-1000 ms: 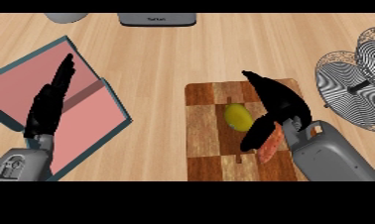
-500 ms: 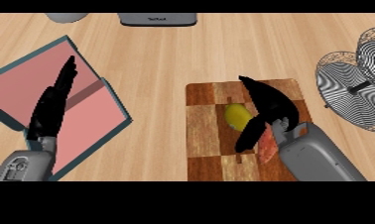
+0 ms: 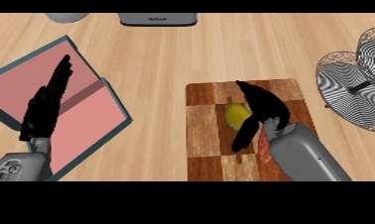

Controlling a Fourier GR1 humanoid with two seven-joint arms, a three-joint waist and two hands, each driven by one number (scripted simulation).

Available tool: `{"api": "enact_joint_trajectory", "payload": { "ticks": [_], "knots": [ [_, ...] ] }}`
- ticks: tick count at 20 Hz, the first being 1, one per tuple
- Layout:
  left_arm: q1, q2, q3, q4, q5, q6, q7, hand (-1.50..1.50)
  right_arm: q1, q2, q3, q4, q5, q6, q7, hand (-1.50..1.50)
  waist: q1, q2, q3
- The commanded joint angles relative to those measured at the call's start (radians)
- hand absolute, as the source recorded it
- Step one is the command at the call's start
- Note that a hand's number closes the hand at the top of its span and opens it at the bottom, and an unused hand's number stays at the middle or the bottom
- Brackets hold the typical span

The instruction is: Pick the lemon from the cutting board and place it in the tiered basket

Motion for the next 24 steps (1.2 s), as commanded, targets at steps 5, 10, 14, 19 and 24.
{"api": "enact_joint_trajectory", "payload": {
  "ticks": [5, 10, 14, 19, 24],
  "knots": [
    [-0.006, -0.054, 0.002, 0.001, -0.039, -0.009, 0.021, 0.0, -0.01, 0.103, -0.038, 0.157, 0.08, 0.024, -0.034, -1.5, 0.001, 0.001, 0.0],
    [-0.047, -0.064, 0.0, -0.028, -0.057, -0.018, 0.092, 0.0, 0.012, 0.192, 0.001, 0.186, 0.109, 0.032, -0.02, 1.5, -0.001, 0.001, 0.0],
    [0.031, -0.042, 0.03, 0.0, -0.036, -0.045, -0.035, 0.0, -0.025, 0.088, 0.047, 0.205, 0.119, 0.159, -0.186, 1.5, 0.006, 0.002, 0.0],
    [0.014, -0.039, 0.047, -0.106, -0.054, -0.057, 0.085, 0.0, 0.015, 0.137, 0.0, 0.125, 0.174, 0.142, -0.133, 1.5, -0.001, -0.001, 0.0],
    [-0.01, -0.088, 0.036, 0.047, -0.089, -0.027, -0.026, 0.0, 0.065, 0.17, -0.074, 0.054, 0.137, 0.09, -0.113, 1.5, -0.008, 0.0, 0.0]
  ]
}}
